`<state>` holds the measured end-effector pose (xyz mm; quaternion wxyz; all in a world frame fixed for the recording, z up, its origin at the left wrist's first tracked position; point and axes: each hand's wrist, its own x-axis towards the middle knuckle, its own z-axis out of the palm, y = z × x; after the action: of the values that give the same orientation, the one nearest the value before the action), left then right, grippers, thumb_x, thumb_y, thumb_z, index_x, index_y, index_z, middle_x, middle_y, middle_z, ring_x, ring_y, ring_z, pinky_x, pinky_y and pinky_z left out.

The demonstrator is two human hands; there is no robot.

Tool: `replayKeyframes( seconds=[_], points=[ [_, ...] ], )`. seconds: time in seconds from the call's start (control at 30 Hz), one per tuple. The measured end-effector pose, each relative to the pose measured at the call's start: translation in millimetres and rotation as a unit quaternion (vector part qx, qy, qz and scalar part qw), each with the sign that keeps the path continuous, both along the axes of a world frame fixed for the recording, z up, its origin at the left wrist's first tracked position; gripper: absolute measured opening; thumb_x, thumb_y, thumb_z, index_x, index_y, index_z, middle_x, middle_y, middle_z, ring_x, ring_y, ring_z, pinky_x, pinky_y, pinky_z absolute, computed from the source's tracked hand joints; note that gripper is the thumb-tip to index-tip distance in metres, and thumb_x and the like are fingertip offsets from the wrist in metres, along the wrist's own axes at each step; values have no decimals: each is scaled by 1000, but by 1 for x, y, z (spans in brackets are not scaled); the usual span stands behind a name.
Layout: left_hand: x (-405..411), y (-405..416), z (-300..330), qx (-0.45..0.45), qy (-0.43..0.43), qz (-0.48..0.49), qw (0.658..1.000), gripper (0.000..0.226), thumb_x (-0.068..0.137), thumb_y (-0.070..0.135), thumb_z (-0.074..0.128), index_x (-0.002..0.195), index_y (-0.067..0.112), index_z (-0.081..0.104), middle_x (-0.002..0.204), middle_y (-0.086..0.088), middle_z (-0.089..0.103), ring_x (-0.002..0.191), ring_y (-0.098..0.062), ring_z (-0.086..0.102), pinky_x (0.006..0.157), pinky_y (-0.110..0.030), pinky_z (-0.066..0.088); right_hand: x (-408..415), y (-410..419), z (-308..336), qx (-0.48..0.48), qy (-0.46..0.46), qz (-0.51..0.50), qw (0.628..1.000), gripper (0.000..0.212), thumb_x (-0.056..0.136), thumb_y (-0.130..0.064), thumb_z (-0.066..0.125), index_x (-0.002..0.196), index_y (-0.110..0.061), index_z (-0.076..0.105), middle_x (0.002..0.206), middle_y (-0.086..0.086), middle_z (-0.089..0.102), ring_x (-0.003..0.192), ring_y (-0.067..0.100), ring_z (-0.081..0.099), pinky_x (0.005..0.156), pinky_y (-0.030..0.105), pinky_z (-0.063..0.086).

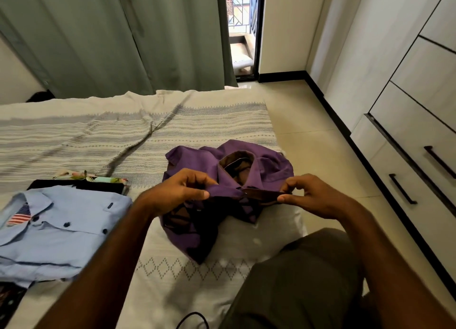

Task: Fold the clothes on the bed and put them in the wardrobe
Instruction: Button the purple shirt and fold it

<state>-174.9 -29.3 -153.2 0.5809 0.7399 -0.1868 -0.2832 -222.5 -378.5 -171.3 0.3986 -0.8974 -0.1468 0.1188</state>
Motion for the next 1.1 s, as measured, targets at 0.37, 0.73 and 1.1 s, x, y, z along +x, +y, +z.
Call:
replayKeyframes(
  seconds=[0.37,0.73,1.1],
  points=[
    [14,1,27,118,-75,-29,990,29,80,-10,77,102,4,66,77,5,68,69,-9,65,61,-21,52,19,-12,25,-42,-1,-8,999,12,93,-22,70,90,-33,72,91,-10,73,89,6,65,88,38,56],
    [18,3,24,248,-137,-63,957,12,92,15,73,81,20,73,71,9,67,64,-2,55,62,-18,42,19,-7,27,-54,36,-7,998,10,97,-22,65,88,-26,69,88,-3,69,86,16,65,85,42,57],
    [65,-70,89,15,-249,344,905,19,102,23,53,89,12,62,86,-5,66,80,-14,59,69,-31,47,85,70,107,109,-334,-340,872,11,97,-26,65,99,-16,69,91,-7,67,84,9,65,78,23,53]
  ],
)
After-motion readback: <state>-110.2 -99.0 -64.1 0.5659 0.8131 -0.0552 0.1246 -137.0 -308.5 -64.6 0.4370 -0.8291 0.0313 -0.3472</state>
